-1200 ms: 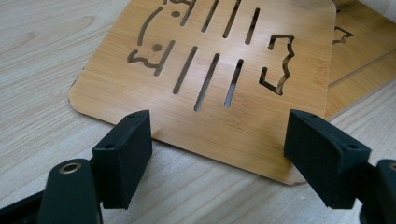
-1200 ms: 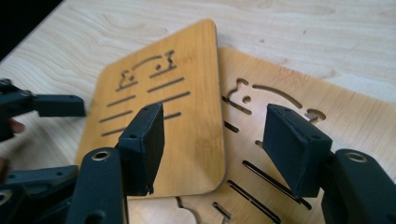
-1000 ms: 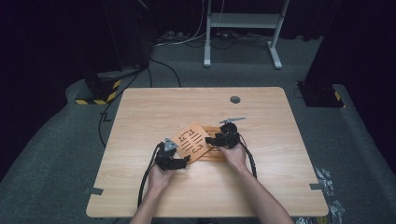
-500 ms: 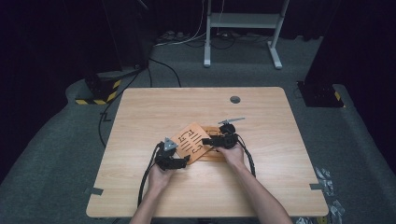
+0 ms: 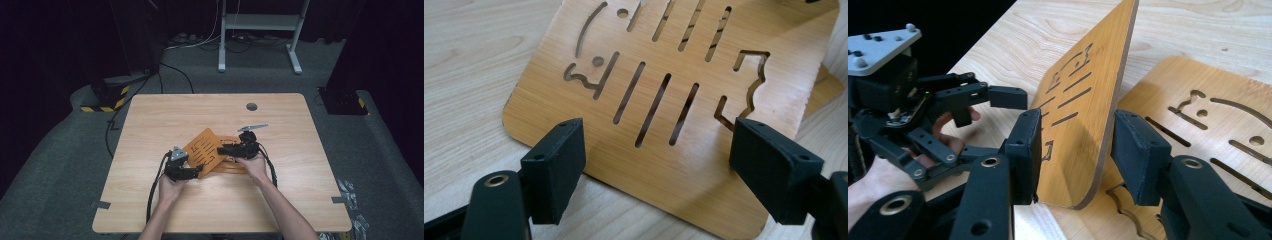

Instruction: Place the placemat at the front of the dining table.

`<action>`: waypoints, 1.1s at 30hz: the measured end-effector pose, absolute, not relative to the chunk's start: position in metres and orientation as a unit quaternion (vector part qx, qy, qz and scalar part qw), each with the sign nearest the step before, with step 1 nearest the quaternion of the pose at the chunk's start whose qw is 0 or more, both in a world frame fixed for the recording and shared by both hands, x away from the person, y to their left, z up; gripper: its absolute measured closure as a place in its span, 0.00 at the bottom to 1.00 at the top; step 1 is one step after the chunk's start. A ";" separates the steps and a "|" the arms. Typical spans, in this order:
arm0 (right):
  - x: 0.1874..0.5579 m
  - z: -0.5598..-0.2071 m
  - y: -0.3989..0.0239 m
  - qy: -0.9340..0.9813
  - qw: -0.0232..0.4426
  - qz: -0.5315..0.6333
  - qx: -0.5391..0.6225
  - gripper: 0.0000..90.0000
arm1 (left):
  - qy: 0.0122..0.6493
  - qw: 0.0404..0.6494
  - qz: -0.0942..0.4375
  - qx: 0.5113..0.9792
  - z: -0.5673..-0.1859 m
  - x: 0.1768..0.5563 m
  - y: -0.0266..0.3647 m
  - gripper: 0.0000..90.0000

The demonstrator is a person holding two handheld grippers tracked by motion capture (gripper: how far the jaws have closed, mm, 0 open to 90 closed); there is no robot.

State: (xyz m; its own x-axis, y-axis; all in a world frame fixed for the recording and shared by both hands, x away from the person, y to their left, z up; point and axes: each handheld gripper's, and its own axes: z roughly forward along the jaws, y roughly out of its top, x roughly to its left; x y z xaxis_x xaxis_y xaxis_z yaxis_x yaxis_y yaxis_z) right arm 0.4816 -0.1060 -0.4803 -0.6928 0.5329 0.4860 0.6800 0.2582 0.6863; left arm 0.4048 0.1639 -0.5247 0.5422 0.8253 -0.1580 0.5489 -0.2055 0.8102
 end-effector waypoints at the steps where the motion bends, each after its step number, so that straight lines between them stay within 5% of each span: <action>1: 0.480 -0.478 -0.106 -0.789 0.079 -0.474 -0.383 0.63 | 0.451 0.440 0.157 0.760 -0.524 0.405 0.164 0.25; 21: 0.463 -0.457 -0.104 -0.770 0.123 -0.494 -0.384 0.71 | 0.408 0.473 0.140 0.768 -0.518 0.398 0.160 0.19; 27: 0.458 -0.451 -0.100 -0.786 0.098 -0.481 -0.376 0.70 | 0.413 0.477 0.140 0.763 -0.519 0.398 0.158 0.16; 33: 0.458 -0.453 -0.095 -0.778 0.155 -0.490 -0.363 0.70 | 0.402 0.499 0.116 0.759 -0.523 0.402 0.152 0.16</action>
